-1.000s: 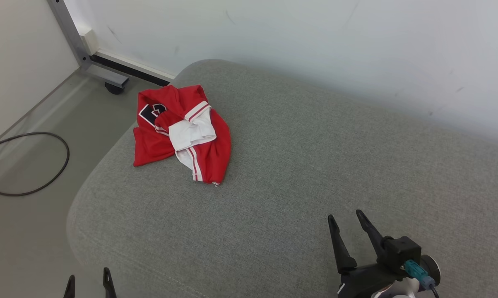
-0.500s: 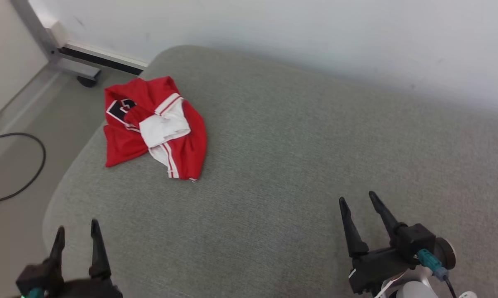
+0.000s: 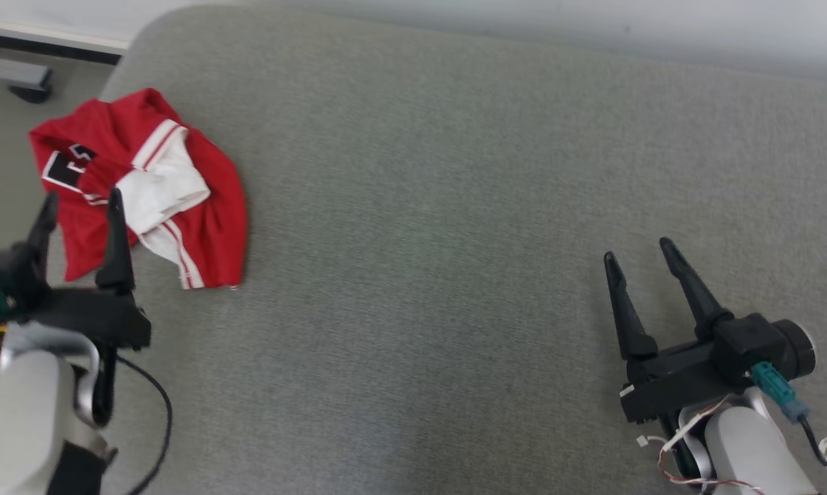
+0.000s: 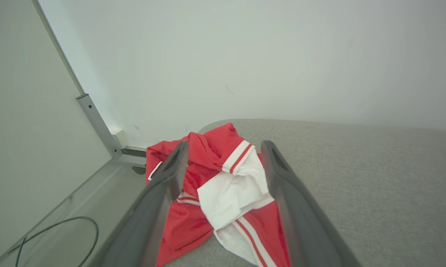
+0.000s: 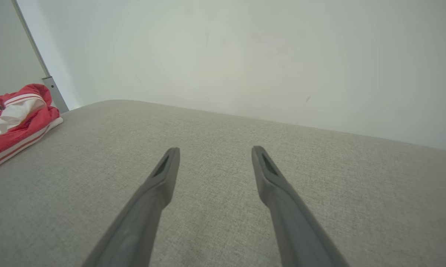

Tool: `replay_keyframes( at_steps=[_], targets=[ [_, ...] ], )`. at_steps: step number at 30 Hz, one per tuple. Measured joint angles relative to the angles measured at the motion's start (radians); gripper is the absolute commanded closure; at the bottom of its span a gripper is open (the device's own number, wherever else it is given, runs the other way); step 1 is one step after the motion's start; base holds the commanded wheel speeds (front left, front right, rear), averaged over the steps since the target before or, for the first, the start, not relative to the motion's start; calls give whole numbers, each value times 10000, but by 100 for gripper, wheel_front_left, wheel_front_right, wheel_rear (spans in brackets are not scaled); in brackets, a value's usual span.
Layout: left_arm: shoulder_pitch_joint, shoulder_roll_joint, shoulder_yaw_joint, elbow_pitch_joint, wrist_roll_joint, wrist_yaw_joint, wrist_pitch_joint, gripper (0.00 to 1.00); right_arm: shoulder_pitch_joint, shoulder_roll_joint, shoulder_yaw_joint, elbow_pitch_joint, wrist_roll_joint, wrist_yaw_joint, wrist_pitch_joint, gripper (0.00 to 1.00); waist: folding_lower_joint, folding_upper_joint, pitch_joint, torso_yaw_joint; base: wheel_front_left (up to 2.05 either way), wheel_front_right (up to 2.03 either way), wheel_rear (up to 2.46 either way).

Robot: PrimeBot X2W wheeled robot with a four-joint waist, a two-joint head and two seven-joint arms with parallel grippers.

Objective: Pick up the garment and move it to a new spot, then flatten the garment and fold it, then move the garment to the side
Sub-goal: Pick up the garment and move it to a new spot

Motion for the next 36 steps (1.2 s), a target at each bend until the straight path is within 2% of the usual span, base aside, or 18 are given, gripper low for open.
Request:
replay_keyframes(
  at_steps=[3, 9, 10, 12, 14, 20, 21, 22, 23, 24, 25, 36],
  targets=[
    [-796, 385, -479, 679, -552, 0, 236, 0, -131, -196, -48, -153, 46, 0, 2, 0, -1, 0, 383, -318, 0, 0, 0],
    [-1683, 575, -639, 2092, -1371, 0, 688, 0, -246, -439, -151, -410, 125, 0, 2, 0, 0, 0, 1035, -1005, 0, 0, 0],
    [-1780, 608, -587, 2343, -1411, 21, 667, 0, -289, -456, -176, -454, 125, 0, 2, 0, 0, 0, 1132, -1118, 0, 0, 0],
    [-1917, 629, -466, 2790, -1394, 468, 512, 0, -314, -479, -270, -493, 138, 0, 2, 0, -1, 0, 1307, -1328, 0, 0, 0],
    [-2029, 619, -416, 3095, -1361, 688, 337, 0, -309, -506, -347, -500, 155, 0, 2, 0, 0, 0, 1459, -1504, 0, 0, 0],
    [-2258, 541, -456, 3568, -1168, 771, 82, 0, -310, -523, -378, -502, 178, 0, 0, 0, -1, -1, 1702, -1842, 0, 0, 0],
    [-2296, 535, -464, 3574, -1124, 794, 69, 2, -314, -514, -378, -495, 178, 0, -2, 0, -2, 0, 1707, -1852, 0, 0, 0],
    [-2330, 533, -472, 3574, -1074, 796, 40, 53, -315, -504, -359, -483, 174, 0, 0, 0, -2, 0, 1697, -1850, 0, 0, 0],
    [-2330, 533, -472, 3574, -1074, 796, 40, 64, -315, -504, -359, -483, 174, 0, 0, 0, -2, 0, 1697, -1850, 0, 0, 0],
    [-2362, 516, -474, 3572, -1060, 859, 29, 96, -318, -487, -332, -460, 173, 0, 0, 0, -2, -1, 1673, -1844, 0, 0, 0],
    [-2382, 491, -476, 3534, -1011, 886, 27, 100, -319, -464, -314, -441, 165, 0, 0, 0, -2, 0, 1646, -1837, 0, 0, 0],
    [-1955, 602, -98, 1812, -207, 1396, -2, 100, -338, -173, -192, -140, 180, 0, 2, 0, -3, -1, 1320, -1919, 0, 0, 0]
  ],
)
